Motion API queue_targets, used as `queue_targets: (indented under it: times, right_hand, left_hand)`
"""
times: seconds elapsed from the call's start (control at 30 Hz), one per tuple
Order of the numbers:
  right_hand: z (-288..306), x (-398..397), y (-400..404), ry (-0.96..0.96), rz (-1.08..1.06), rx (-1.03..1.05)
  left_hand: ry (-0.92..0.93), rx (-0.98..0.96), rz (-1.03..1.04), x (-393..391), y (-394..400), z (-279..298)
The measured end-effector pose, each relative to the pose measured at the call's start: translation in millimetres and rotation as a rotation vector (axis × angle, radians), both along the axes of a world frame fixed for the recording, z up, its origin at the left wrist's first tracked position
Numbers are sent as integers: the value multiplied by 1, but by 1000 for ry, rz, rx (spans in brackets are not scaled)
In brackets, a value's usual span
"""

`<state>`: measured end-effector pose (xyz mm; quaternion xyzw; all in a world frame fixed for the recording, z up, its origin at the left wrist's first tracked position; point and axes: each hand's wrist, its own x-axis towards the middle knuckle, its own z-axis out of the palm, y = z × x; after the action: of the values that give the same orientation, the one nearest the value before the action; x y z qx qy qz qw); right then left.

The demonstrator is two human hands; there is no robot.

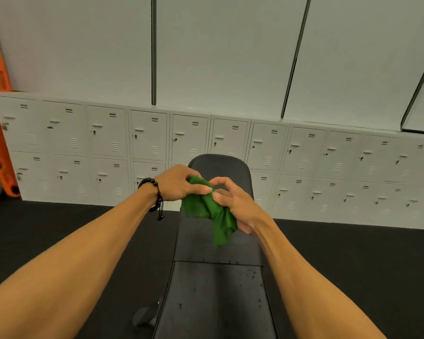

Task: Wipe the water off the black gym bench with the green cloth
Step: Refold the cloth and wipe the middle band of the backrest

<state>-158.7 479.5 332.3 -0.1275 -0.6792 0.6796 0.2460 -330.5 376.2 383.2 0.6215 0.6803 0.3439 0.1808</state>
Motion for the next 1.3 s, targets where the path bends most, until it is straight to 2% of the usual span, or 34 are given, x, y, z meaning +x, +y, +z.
queue_targets:
  times: [0.1,0.13,0.2,0.27,0.37,0.43,0.57,0.63,0.7,0.8,0.87,0.97,1.07,1.13,1.17,1.2,1.27,1.3]
  right_hand:
    - [1,30,-26,13,-22,-147]
    - [-1,40,-34,-25,-7,-139]
    - [-5,61,-50,-144,-10,11]
    - [-10,76,-61,-179,-45,119]
    - [-13,93,-73,-11,-57,-83]
    - [-17,102,-80,95,-46,-238]
    - [-34,111,-88,181,-70,-415]
    - [-45,111,-92,91,-252,-371]
    - [-60,110,-99,-15,-422,-315]
    - [-81,110,-107,-89,-522,-266]
    - [-94,110,-109,-151,-559,-215]
    - [-104,109,-110,-186,-617,-139]
    - [-107,107,-106,-293,-740,33]
    - [-104,102,-106,-303,-774,51]
    - [-100,99,-106,-257,-725,-53]
    - [-95,96,-106,-195,-637,-255]
    - [-89,94,-106,-67,-413,-702]
    - [-90,95,-107,-2,-311,-846]
  left_hand:
    - [110,40,21,24,-21,12]
    - [129,48,33,32,-28,15]
    - [95,69,61,45,-42,19]
    - [-48,58,63,58,-57,19]
    - [-434,39,10,75,-74,10]
    - [-622,54,1,82,-81,1]
    - [-744,97,43,96,-91,-21]
    - [-808,43,71,102,-94,-39]
    - [-851,-120,62,106,-99,-60]
    - [-823,-334,9,109,-103,-89]
    - [-840,-333,9,111,-98,-99]
    - [-898,-204,56,117,-85,-102]
    - [-809,-5,162,119,-71,-103]
    - [-567,89,220,115,-61,-103]
    - [-405,114,226,115,-58,-102]
    - [-239,121,203,116,-57,-100]
    - [21,54,31,126,-59,-95]
    - [96,-9,-93,134,-62,-94]
